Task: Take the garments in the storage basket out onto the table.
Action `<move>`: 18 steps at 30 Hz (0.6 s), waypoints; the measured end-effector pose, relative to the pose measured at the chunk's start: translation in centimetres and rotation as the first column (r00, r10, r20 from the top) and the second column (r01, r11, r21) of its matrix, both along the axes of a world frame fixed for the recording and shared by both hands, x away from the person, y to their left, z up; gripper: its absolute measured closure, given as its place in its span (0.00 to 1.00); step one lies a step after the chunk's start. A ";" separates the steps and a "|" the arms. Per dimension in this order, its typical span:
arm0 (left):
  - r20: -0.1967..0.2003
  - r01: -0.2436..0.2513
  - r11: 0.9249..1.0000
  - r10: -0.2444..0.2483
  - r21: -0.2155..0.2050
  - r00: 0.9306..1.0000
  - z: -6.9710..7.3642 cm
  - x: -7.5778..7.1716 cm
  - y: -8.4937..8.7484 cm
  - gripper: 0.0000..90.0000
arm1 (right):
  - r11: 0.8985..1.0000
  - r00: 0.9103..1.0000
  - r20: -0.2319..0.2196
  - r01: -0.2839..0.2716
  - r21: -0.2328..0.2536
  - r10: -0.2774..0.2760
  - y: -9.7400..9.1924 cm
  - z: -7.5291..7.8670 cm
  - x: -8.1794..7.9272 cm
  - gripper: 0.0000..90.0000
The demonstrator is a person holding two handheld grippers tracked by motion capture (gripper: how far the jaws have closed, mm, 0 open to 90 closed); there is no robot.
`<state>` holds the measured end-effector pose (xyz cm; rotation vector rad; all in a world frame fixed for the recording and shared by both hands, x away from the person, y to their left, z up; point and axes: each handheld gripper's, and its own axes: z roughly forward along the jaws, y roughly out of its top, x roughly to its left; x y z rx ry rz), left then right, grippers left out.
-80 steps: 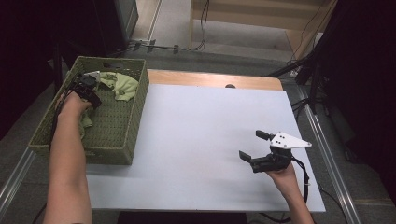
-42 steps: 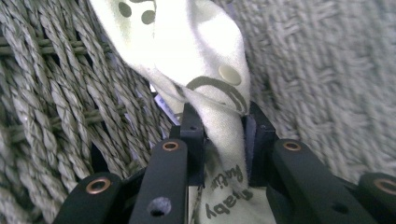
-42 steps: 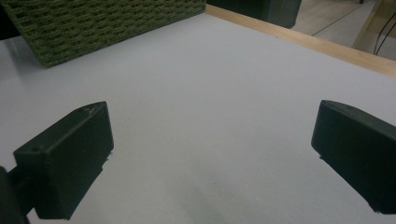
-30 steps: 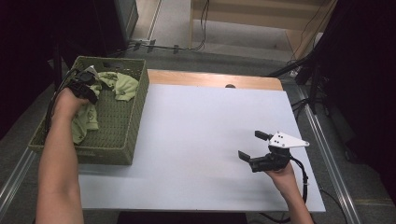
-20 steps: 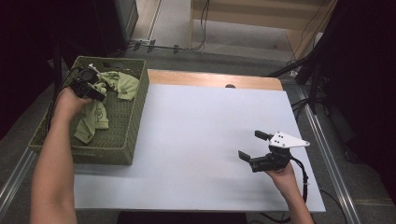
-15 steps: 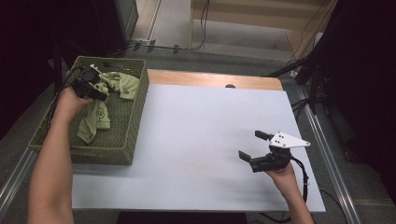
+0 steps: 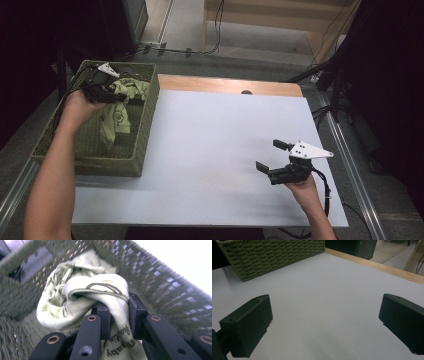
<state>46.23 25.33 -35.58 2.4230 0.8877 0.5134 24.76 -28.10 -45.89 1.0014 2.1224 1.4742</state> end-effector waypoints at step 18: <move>0.129 0.258 0.964 -0.248 -0.071 0.960 4.0 -3.3 -7.6 0.84 | 1.000 1.000 0.009 -0.007 0.003 0.007 -0.2 0.2 -0.2 0.00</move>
